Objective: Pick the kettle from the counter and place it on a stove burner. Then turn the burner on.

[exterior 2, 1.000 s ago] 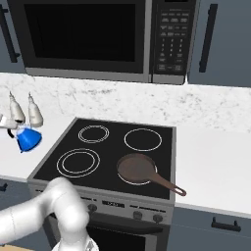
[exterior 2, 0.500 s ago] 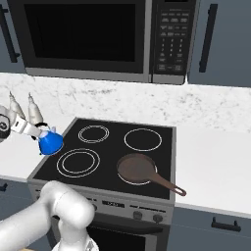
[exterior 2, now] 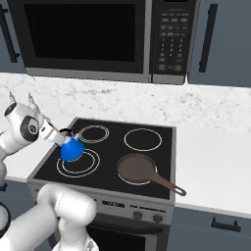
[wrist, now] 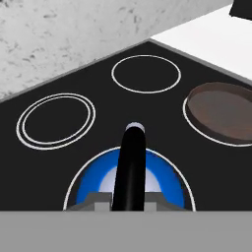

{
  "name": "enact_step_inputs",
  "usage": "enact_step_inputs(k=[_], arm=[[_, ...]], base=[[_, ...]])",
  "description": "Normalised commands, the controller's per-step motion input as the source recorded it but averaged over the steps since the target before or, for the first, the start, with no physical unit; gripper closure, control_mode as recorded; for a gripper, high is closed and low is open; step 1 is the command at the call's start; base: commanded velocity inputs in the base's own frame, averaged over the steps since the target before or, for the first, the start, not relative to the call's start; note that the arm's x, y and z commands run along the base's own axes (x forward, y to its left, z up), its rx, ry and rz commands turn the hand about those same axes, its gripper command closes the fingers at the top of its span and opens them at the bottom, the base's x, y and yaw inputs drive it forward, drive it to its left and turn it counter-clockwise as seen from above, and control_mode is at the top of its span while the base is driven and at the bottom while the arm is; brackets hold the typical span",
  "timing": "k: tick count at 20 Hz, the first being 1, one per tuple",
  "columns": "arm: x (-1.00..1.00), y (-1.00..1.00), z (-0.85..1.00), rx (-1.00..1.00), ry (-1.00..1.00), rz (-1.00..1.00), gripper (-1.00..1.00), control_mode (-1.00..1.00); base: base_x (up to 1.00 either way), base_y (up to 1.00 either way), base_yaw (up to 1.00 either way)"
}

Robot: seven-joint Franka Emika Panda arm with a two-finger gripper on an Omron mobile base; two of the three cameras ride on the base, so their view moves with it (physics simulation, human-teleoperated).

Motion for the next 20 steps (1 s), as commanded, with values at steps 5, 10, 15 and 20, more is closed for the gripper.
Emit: enact_step_inputs(k=[5,10,15,20], arm=[[0.00,-0.48,-0.16,0.01,-0.03,-0.01,1.00,-1.00],[0.00,-0.03,-0.27,0.00,0.00,0.00,1.00,-1.00],[0.00,-0.04,-0.04,0.11,0.00,0.00,1.00,-1.00],[0.12,0.02,0.13,0.17,0.08,-0.01,1.00,-1.00]], base=[[0.00,0.00,0.00],[0.00,0.00,0.00],[0.00,0.00,0.00],[0.00,0.00,0.00]])
